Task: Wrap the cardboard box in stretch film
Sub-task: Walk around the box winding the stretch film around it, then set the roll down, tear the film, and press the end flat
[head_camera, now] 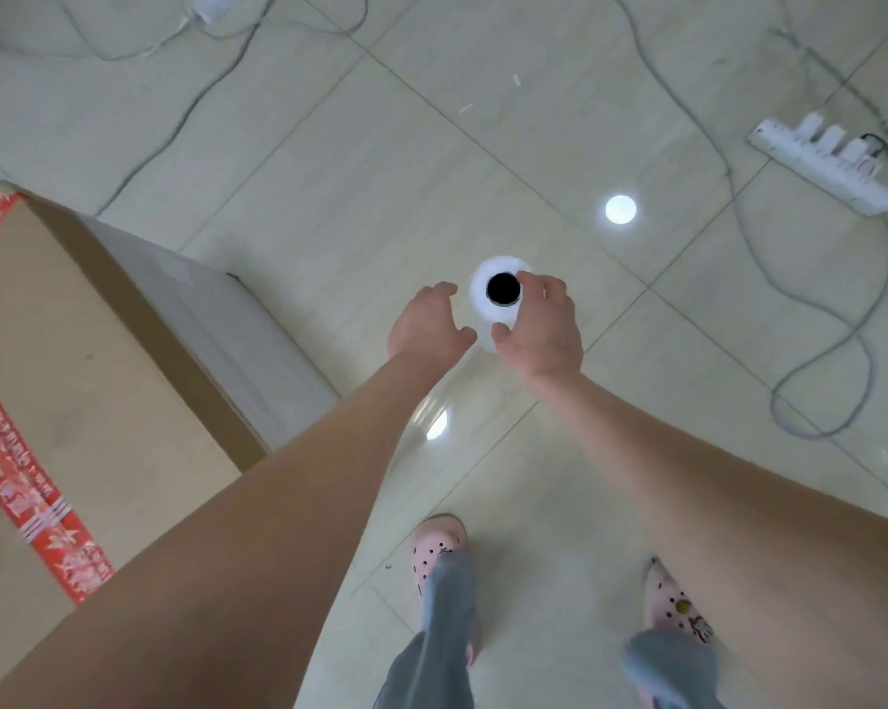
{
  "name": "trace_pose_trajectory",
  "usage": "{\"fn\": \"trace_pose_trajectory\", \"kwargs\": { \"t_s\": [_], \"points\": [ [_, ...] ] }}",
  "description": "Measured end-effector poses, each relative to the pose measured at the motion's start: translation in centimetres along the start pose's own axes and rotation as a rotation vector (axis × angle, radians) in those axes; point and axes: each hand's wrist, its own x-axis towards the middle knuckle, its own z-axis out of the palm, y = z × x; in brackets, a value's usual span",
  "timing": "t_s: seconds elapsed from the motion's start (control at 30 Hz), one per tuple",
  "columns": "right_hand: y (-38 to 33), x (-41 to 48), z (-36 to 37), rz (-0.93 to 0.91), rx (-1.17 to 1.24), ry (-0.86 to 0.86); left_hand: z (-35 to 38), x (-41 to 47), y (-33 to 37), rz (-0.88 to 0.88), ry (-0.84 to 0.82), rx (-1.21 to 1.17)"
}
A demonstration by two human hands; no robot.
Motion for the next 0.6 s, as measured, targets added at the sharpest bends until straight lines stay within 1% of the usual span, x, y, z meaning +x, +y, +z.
{"fn": "trace_pose_trajectory", "kwargs": {
  "t_s": [0.17,0.33,0.4,0.6],
  "points": [
    [2.6,-1.7,0.1,-0.150,-0.072,-0.046,2.8,-3.3,0.0,-0.105,0.087,0.027],
    [4.6,-2.4,0.0,-0.404,-0.200,0.010,5.3,-5.2,0.2,-0.165,0.217,0.046],
    [4.8,-2.2,0.5,-0.474,-0.228,0.043,6.3,-5.2,0.2,-0.164,0.274,0.080],
    [4.6,0.0,2.2,-0.650,-0.309,0.211,8.9,-3.5,-0.6,-0.079,0.465,0.186]
  ]
}}
